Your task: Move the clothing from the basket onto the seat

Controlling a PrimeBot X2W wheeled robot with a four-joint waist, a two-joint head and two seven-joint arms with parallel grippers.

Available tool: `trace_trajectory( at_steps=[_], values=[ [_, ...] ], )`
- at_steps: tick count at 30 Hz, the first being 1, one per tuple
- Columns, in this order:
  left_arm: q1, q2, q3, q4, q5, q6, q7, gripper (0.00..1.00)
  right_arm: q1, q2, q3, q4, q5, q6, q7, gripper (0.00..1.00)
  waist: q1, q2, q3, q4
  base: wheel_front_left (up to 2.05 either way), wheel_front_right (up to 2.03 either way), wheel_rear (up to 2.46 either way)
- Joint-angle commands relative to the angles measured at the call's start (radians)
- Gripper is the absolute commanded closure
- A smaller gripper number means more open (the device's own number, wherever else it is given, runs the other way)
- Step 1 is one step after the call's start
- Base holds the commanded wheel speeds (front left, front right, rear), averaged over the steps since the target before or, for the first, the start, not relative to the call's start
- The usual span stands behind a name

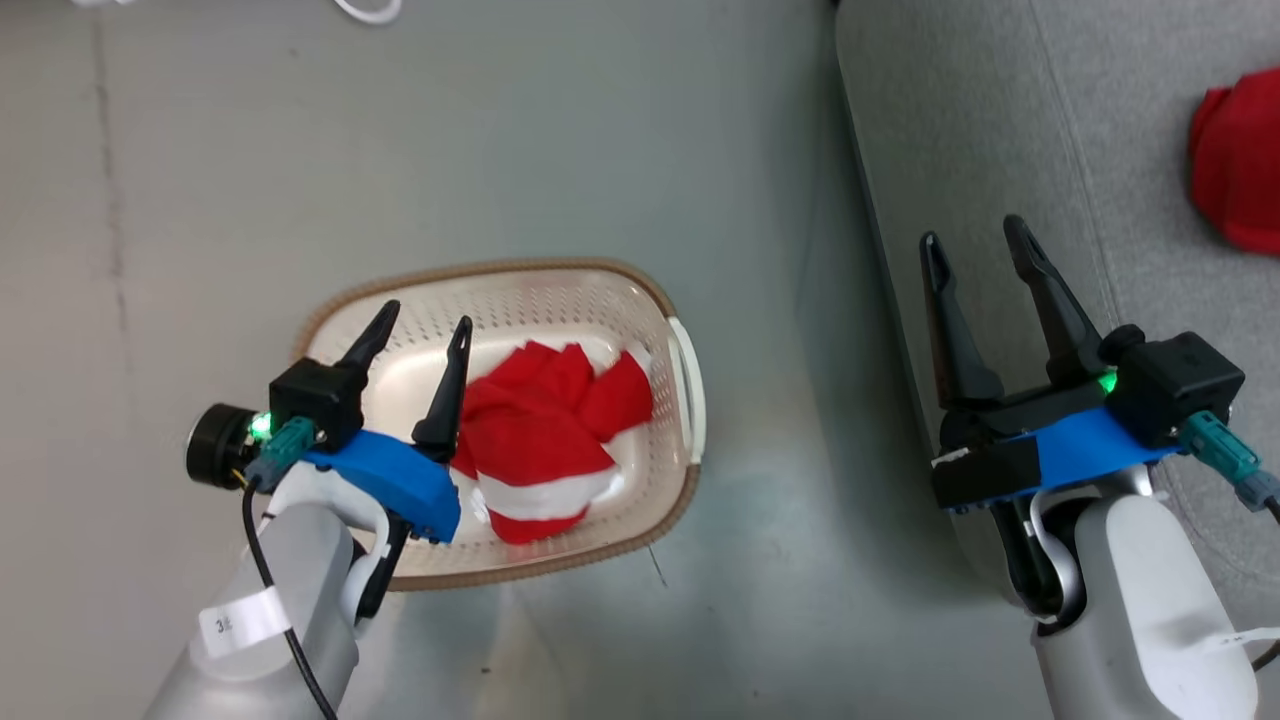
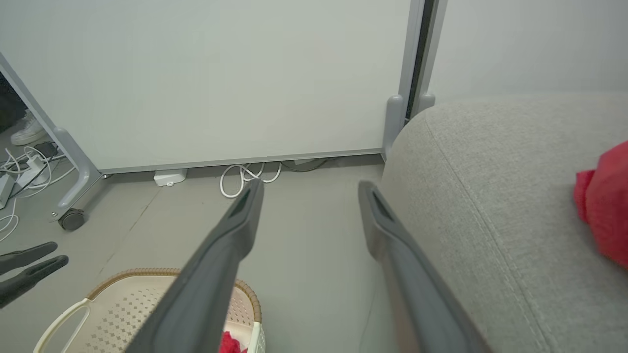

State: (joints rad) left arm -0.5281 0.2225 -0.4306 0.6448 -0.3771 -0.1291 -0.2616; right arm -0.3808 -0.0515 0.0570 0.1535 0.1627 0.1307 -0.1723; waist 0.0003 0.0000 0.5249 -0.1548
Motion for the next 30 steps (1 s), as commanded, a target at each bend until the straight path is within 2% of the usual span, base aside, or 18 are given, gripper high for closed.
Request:
trace_trajectory(
  at_steps=[1,5,13,22,30],
  values=[
    [-0.029,0.01,-0.009,0.008,0.0,-0.002,-0.005,0.0,-0.021,0.002,0.003,0.003,0.005,0.0,-0.008,0.0,-0.0003,0.0,0.098,-0.068,0.0,0.0,0.0],
    [-0.114,0.048,-0.095,0.092,-0.018,-0.002,-0.003,0.0,-0.06,0.002,0.035,0.019,0.029,0.0,-0.037,0.0,-0.0003,0.0,0.181,-0.113,0.0,0.0,0.0],
    [-0.219,0.121,-0.262,0.171,-0.038,-0.002,0.023,0.0,-0.1,0.002,0.092,0.05,0.08,0.0,-0.073,0.0,-0.0003,0.0,0.277,-0.171,0.0,0.0,0.0],
    [-0.297,0.202,-0.442,0.19,-0.08,-0.002,0.09,0.0,-0.124,0.002,0.146,0.077,0.171,0.0,-0.093,0.0,-0.0003,0.0,0.341,-0.207,0.0,0.0,0.0],
    [-0.349,0.262,-0.554,0.223,-0.105,-0.002,0.174,0.0,-0.137,0.002,0.162,0.053,0.201,0.0,-0.093,0.0,-0.0003,0.0,0.379,-0.233,0.0,0.0,0.0]
  ],
)
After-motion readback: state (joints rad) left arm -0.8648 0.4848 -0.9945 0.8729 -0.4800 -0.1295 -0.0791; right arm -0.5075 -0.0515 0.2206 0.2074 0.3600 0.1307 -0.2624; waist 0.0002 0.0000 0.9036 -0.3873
